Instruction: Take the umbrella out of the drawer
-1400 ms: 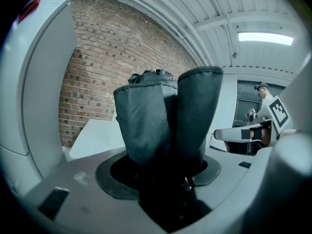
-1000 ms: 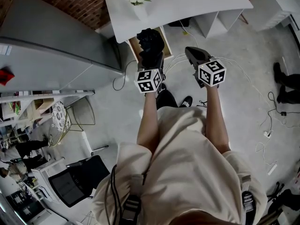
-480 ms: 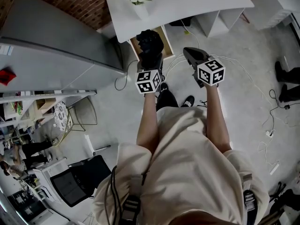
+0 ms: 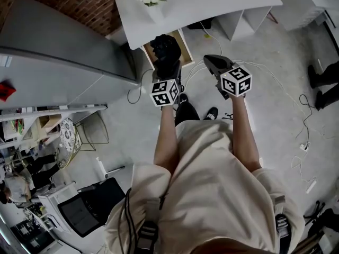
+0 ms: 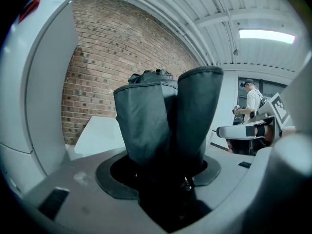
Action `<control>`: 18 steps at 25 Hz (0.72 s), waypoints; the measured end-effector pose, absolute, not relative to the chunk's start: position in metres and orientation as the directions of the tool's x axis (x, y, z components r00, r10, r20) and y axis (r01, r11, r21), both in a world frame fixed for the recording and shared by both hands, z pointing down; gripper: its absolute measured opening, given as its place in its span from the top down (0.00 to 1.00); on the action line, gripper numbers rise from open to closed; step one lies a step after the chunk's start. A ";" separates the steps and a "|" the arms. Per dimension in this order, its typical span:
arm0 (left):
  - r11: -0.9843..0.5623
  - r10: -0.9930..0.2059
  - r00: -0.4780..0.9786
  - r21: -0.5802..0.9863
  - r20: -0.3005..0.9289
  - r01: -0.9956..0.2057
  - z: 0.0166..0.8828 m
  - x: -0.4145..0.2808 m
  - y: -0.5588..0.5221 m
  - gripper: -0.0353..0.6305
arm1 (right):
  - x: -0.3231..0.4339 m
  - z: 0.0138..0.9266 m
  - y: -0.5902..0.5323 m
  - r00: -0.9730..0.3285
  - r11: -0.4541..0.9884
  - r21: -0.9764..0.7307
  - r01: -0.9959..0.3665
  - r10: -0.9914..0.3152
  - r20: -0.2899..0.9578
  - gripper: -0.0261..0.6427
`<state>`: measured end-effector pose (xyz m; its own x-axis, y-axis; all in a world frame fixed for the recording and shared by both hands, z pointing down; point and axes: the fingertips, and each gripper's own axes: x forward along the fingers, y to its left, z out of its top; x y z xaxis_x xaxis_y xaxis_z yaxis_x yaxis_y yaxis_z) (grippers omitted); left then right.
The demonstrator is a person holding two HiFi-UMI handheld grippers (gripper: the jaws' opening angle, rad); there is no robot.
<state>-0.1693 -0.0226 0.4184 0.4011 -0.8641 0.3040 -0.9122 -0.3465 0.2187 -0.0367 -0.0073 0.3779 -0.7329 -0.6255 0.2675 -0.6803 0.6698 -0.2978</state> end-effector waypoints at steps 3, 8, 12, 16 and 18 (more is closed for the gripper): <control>-0.341 -0.866 0.398 0.225 0.304 -0.913 0.419 -0.170 -0.022 0.57 | -0.038 0.379 -0.005 -0.740 0.678 -0.298 -0.672 -0.616 0.269 0.86; -0.337 -0.866 0.396 0.228 0.306 -0.913 0.420 -0.169 -0.024 0.57 | -0.038 0.378 -0.009 -0.746 0.683 -0.300 -0.666 -0.611 0.266 0.86; -0.335 -0.865 0.394 0.228 0.309 -0.914 0.422 -0.168 -0.024 0.57 | -0.040 0.379 -0.009 -0.753 0.690 -0.301 -0.658 -0.601 0.266 0.86; -0.335 -0.867 0.393 0.227 0.307 -0.915 0.420 -0.166 -0.025 0.57 | -0.042 0.378 -0.009 -0.762 0.701 -0.298 -0.648 -0.591 0.266 0.86; -0.336 -0.866 0.395 0.229 0.307 -0.914 0.420 -0.166 -0.025 0.57 | -0.043 0.378 -0.008 -0.764 0.702 -0.301 -0.645 -0.588 0.267 0.86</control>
<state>-0.1657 -0.0248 0.4205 0.3950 -0.8659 0.3070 -0.9137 -0.3356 0.2291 -0.0425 -0.0079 0.3784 -0.7640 -0.5876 0.2666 -0.6451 0.7021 -0.3014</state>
